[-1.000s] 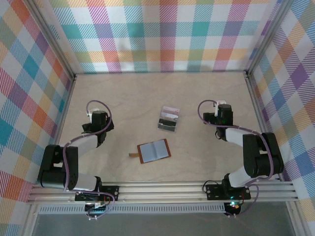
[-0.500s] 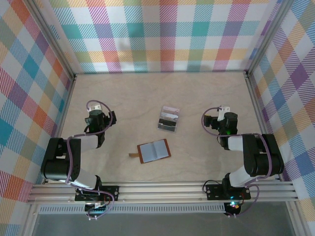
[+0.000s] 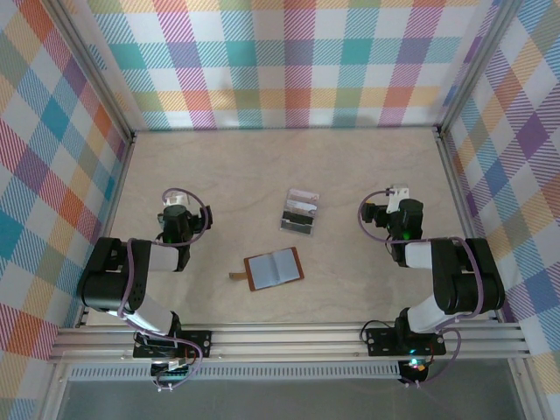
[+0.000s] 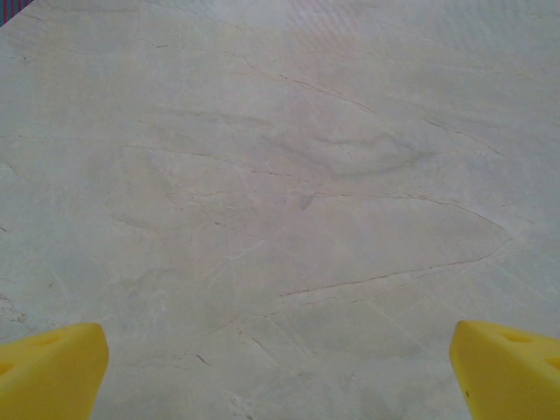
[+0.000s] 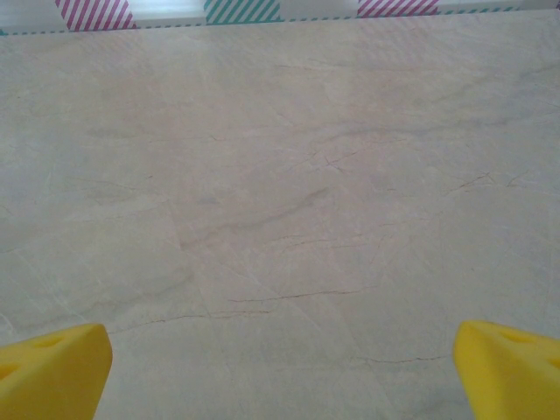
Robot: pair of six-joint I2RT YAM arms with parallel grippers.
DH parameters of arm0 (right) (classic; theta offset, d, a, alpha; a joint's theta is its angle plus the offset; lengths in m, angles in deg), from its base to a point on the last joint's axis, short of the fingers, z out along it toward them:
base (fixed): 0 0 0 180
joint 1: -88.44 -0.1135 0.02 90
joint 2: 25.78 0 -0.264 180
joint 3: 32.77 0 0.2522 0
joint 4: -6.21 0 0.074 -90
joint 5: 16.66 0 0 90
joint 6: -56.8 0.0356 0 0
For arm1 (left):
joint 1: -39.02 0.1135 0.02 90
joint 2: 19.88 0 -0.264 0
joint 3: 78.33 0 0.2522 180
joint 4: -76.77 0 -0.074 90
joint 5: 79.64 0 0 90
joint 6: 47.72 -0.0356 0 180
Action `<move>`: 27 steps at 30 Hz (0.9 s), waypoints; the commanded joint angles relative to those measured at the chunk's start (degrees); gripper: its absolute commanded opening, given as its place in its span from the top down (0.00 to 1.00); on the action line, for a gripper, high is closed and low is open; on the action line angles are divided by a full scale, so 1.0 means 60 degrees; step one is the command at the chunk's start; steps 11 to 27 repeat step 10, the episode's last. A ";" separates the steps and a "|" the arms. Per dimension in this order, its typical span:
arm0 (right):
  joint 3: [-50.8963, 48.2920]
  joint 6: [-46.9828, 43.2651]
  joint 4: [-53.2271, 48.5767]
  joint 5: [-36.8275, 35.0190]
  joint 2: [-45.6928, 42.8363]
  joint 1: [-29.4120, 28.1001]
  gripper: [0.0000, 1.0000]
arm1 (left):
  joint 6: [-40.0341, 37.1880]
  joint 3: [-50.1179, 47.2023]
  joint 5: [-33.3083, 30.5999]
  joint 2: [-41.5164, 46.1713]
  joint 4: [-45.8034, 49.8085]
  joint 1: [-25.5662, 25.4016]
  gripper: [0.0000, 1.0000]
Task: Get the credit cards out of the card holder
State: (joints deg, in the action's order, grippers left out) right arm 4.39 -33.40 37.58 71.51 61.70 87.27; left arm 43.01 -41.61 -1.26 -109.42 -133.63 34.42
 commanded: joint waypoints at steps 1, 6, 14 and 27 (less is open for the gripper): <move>-0.0003 0.0108 0.0434 0.0216 0.0053 0.0048 0.00 | -0.0149 0.0108 -0.0120 -0.0018 -0.0487 -0.0056 0.00; 0.0053 0.0046 0.0373 0.0347 0.0098 0.0047 0.00 | -0.0148 0.0058 -0.0129 0.0014 -0.0535 -0.0080 0.00; 0.0020 0.0079 0.0400 0.0392 0.0050 0.0068 0.00 | -0.0144 0.0059 -0.0127 0.0027 -0.0537 -0.0075 0.00; 0.0020 0.0079 0.0400 0.0392 0.0050 0.0068 0.00 | -0.0144 0.0059 -0.0127 0.0027 -0.0537 -0.0075 0.00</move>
